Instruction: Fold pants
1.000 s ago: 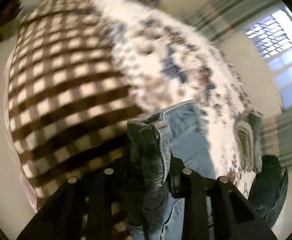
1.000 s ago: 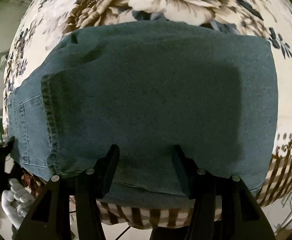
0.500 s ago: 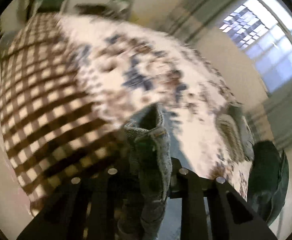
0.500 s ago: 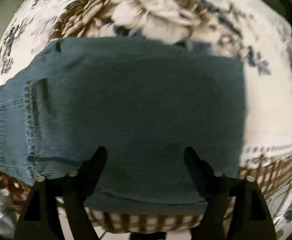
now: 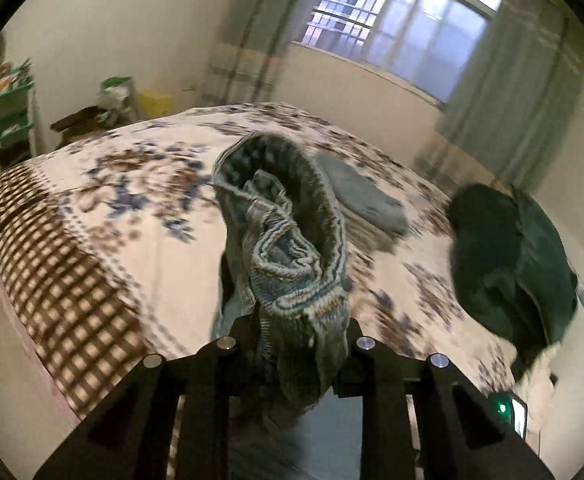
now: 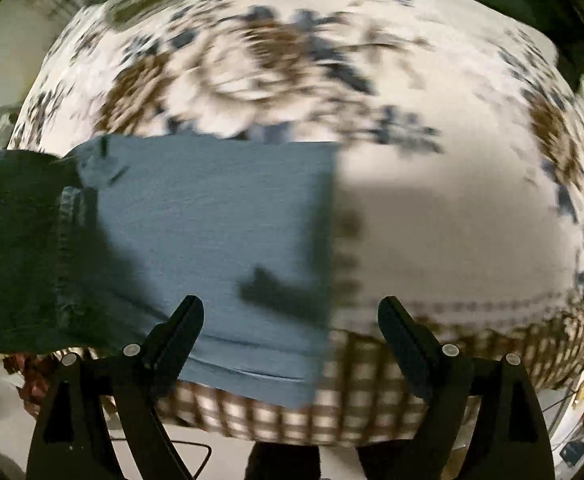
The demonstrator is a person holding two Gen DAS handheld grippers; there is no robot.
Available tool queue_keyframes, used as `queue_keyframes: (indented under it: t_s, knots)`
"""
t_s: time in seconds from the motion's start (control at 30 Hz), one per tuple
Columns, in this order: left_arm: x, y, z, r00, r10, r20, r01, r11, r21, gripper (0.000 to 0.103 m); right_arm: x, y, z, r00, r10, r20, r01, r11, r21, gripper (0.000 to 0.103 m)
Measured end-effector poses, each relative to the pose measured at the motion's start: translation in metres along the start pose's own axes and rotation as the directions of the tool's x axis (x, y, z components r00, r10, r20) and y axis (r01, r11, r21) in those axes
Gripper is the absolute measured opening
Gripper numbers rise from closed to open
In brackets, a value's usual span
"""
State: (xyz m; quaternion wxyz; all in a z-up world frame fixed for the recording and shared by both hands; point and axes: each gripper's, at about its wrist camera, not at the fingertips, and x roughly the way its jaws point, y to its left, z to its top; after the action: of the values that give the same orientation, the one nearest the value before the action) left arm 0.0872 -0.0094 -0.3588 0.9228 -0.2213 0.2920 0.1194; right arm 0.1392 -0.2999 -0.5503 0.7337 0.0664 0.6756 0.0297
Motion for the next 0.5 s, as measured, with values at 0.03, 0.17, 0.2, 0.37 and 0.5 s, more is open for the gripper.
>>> queue_keyframes:
  t_s: [0.03, 0.17, 0.2, 0.37, 0.5]
  knots:
    - [-0.001, -0.013, -0.007, 1.000, -0.011, -0.009, 0.011, 1.000, 0.008, 0.020, 0.001, -0.017, 0.001, 1.000, -0.006, 0.000, 0.006, 1.000, 0.012, 0.091]
    - [0.001, -0.074, -0.051, 0.994, -0.072, -0.084, 0.076, 0.996, 0.041, 0.019, -0.001, -0.100, 0.001, 1.000, -0.026, -0.001, 0.026, 0.996, 0.088, 0.091]
    - [0.004, -0.088, -0.064, 0.991, -0.085, -0.107, 0.091, 0.995, 0.052, 0.019, 0.001, -0.117, 0.001, 1.000, -0.028, -0.004, 0.028, 0.994, 0.106, 0.091]
    - [0.029, -0.146, -0.139, 0.964, -0.102, -0.247, 0.132, 0.985, 0.110, 0.019, 0.003, -0.208, -0.006, 0.999, -0.038, -0.030, 0.044, 0.972, 0.230, 0.091]
    - [0.056, -0.170, -0.192, 0.937, -0.037, -0.348, 0.114, 0.973, 0.201, 0.019, 0.004, -0.250, -0.013, 0.998, -0.049, -0.036, 0.057, 0.963, 0.265, 0.091]
